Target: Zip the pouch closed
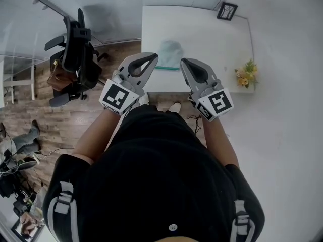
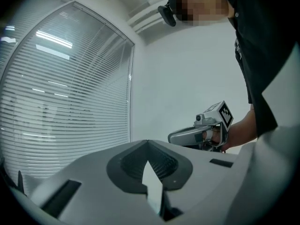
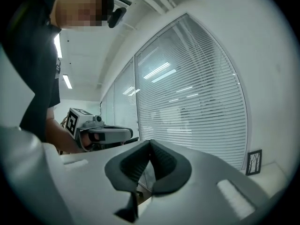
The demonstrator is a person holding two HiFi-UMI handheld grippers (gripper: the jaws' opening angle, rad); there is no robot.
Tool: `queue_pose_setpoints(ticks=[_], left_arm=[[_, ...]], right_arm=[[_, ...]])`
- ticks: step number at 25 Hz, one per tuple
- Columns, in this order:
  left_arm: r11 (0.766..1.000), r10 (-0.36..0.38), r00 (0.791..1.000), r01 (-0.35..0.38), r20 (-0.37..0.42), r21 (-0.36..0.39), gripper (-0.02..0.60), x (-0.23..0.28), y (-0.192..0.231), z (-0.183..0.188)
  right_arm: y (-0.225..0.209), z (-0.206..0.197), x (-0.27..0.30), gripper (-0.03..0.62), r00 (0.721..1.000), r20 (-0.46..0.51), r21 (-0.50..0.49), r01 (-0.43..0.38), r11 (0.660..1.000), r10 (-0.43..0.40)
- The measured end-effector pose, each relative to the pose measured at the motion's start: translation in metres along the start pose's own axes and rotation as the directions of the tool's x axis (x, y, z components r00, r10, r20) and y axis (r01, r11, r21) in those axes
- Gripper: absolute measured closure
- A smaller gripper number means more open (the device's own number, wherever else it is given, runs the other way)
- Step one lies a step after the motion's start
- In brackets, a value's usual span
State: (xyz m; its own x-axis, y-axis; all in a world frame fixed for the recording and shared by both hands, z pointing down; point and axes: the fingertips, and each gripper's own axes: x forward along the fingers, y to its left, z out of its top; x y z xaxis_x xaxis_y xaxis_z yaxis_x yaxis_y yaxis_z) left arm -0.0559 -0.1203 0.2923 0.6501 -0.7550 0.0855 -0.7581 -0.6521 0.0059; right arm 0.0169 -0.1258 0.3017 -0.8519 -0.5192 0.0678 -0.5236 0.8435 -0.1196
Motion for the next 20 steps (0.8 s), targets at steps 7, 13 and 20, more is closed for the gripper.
queue_pose_setpoints(ticks=[7,13,20], left_arm=[[1.0,0.002,1.0,-0.002,0.021,-0.006,0.574,0.0041,-0.0011,0.0067],[1.0,-0.004,1.0,0.004,0.023,-0.03,0.574,0.0054,-0.0033,0.0004],[1.0,-0.001,1.0,0.001,0.018,-0.023,0.574,0.0038,0.0046,-0.0022]], right_arm=[[0.0017,0.0087,0.0024,0.583,1.0,0.016,-0.03,0.007,1.0,-0.006],[0.0011,0.0064,0.0024,0.583,1.0,0.008,-0.036,0.017,0.999,-0.016],[0.0031,0.0048,0.007,0.583,1.0,0.0,-0.049,0.018,0.999,-0.018]])
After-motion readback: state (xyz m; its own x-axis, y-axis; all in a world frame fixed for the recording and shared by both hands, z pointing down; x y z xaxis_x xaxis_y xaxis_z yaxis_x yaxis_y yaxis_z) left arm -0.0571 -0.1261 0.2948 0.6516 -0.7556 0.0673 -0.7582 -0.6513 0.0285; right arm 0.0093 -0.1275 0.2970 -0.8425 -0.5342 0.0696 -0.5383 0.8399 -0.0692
